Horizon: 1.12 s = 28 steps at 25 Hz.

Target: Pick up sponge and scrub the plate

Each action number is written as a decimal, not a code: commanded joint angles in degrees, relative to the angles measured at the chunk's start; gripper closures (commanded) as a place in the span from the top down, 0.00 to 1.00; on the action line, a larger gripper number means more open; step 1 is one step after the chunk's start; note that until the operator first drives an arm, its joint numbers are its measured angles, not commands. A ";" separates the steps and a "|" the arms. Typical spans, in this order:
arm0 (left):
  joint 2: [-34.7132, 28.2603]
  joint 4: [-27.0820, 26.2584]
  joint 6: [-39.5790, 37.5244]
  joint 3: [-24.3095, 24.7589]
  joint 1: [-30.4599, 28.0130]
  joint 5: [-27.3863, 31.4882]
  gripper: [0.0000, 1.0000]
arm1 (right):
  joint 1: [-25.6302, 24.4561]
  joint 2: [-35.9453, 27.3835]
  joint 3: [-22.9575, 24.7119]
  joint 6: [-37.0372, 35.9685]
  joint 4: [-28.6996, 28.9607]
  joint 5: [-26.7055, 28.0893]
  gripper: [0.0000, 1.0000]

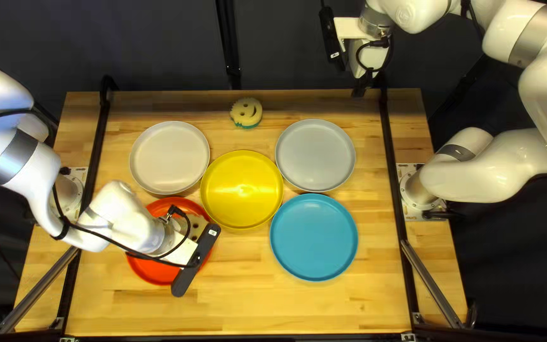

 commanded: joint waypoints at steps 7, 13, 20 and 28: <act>2.39 -0.31 -5.12 -2.68 -5.80 0.38 0.00 | 0.00 0.00 0.00 0.00 0.00 0.00 1.00; -0.66 -2.17 1.09 2.62 0.14 -2.18 0.00 | 0.00 0.00 0.00 0.00 0.00 0.00 1.00; -3.84 -5.34 8.68 6.64 5.95 -3.08 0.00 | 0.00 0.00 0.00 0.00 0.00 0.00 1.00; -5.52 -7.83 8.81 8.77 4.32 -3.42 0.00 | 0.00 0.00 0.00 0.00 0.00 0.00 1.00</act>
